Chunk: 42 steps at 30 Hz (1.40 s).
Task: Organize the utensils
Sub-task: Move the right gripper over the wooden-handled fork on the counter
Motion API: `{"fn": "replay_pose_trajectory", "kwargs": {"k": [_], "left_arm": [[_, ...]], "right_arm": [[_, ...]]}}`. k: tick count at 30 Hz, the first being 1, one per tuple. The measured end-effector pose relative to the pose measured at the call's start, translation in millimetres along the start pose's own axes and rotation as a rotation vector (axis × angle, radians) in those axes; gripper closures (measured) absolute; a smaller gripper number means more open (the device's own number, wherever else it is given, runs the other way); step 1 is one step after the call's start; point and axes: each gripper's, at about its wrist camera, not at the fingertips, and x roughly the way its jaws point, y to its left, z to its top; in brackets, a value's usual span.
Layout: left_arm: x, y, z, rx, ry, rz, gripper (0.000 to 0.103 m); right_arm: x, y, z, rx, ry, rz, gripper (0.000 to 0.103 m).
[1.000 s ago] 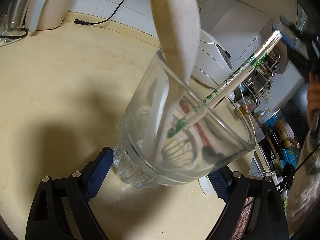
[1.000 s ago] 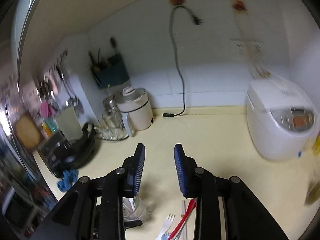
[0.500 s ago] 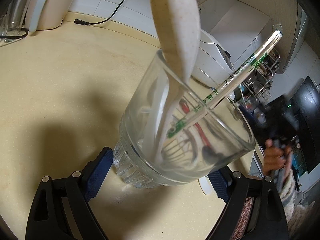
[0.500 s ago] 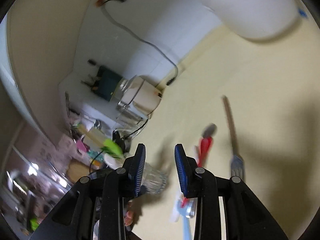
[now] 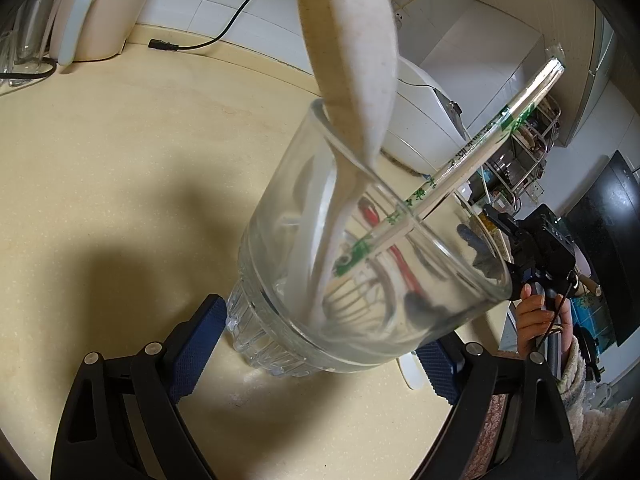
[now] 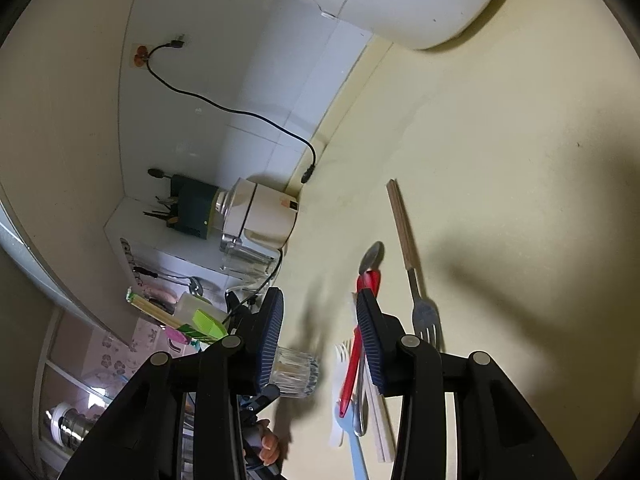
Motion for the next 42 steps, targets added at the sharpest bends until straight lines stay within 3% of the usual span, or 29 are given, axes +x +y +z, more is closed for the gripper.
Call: {"fn": "replay_pose_trajectory", "kwargs": {"k": [6, 14, 20, 30, 42], "left_arm": [[0, 0, 0, 0.000, 0.000, 0.000, 0.012], [0, 0, 0, 0.000, 0.000, 0.000, 0.012], [0, 0, 0, -0.001, 0.000, -0.001, 0.012], [0, 0, 0, -0.001, -0.001, -0.002, 0.012], [0, 0, 0, -0.001, -0.001, -0.002, 0.012]], "right_arm": [[4, -2, 0, 0.012, 0.024, -0.002, 0.064], [-7, -10, 3, 0.030, -0.028, -0.062, 0.064], [-7, -11, 3, 0.015, -0.039, -0.182, 0.064], [1, 6, -4, -0.138, -0.047, -0.379, 0.064], [7, 11, -7, -0.190, -0.033, -0.458, 0.064]]}}
